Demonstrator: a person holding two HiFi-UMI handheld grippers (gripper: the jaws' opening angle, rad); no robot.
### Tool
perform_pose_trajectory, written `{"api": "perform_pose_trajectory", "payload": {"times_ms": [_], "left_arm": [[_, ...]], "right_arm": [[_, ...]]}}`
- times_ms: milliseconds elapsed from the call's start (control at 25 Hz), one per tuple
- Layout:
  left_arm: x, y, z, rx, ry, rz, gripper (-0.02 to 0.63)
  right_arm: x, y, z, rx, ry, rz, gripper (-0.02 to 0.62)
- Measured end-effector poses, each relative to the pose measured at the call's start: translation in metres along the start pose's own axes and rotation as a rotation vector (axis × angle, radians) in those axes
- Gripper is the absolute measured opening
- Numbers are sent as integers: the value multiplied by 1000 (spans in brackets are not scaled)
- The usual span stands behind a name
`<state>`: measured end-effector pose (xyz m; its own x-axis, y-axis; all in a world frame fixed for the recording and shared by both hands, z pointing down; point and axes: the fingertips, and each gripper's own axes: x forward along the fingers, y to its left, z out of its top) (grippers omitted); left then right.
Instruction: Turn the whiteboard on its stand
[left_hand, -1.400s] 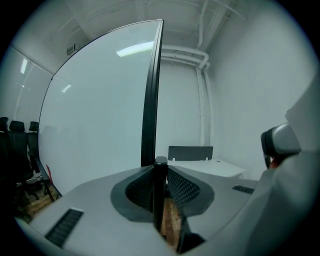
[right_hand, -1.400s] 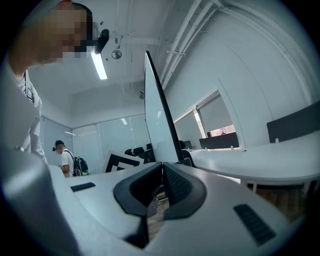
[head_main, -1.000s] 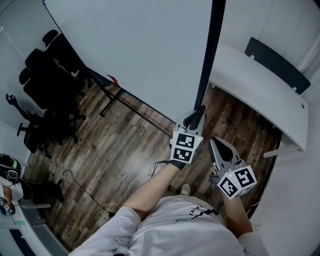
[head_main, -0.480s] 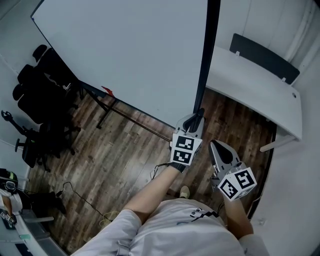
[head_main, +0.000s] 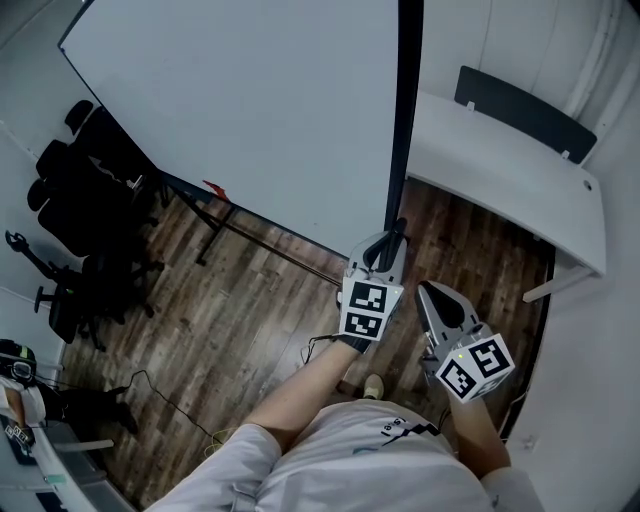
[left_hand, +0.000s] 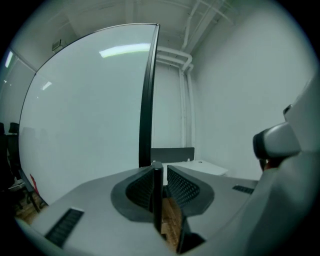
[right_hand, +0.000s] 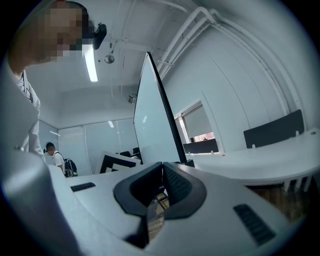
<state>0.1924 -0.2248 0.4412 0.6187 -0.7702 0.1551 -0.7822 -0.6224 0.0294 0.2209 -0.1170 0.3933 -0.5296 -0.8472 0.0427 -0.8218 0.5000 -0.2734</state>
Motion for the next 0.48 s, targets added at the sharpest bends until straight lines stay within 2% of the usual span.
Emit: {"api": "perform_pose_trajectory", "payload": {"times_ms": [280, 480], "left_arm": [[-29, -6, 11, -16, -22, -37, 75], [-59, -2, 23, -40, -45, -61, 46]], "right_arm": [[11, 10, 0, -7, 6, 35, 14], [20, 24, 3, -17, 5, 62, 14]]}}
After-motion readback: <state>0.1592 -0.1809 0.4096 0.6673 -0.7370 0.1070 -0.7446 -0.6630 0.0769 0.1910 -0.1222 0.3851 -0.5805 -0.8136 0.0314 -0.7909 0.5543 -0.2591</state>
